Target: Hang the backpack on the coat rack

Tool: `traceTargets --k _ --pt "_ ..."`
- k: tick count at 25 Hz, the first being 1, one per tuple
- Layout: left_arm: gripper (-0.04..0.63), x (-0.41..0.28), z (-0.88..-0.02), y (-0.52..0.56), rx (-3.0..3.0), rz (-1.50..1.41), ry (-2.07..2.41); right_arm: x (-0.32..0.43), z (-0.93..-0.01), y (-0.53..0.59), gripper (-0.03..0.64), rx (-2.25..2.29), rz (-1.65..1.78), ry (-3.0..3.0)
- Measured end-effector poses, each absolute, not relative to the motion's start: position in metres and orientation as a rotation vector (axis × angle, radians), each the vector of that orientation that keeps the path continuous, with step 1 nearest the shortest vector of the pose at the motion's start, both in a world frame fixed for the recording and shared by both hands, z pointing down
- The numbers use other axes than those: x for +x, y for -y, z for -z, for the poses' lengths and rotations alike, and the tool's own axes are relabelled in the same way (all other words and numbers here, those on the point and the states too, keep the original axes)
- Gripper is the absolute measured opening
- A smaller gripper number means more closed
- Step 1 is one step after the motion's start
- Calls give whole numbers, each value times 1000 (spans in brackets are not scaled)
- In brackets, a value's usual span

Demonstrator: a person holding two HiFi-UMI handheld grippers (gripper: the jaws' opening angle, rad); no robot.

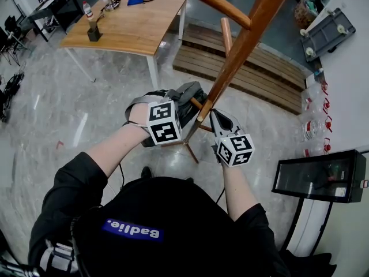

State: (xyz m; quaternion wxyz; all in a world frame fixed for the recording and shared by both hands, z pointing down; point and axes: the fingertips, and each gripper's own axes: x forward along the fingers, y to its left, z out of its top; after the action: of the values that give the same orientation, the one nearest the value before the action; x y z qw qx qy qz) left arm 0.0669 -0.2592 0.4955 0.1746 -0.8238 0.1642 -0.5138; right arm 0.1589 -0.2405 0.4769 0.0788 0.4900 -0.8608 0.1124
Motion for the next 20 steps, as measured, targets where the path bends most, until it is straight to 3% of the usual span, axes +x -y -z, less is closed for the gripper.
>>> traceTargets --k 20 --pt "107 98 -520 228 -2490 1356 -519 160 -474 242 -3 1480 -364 2585"
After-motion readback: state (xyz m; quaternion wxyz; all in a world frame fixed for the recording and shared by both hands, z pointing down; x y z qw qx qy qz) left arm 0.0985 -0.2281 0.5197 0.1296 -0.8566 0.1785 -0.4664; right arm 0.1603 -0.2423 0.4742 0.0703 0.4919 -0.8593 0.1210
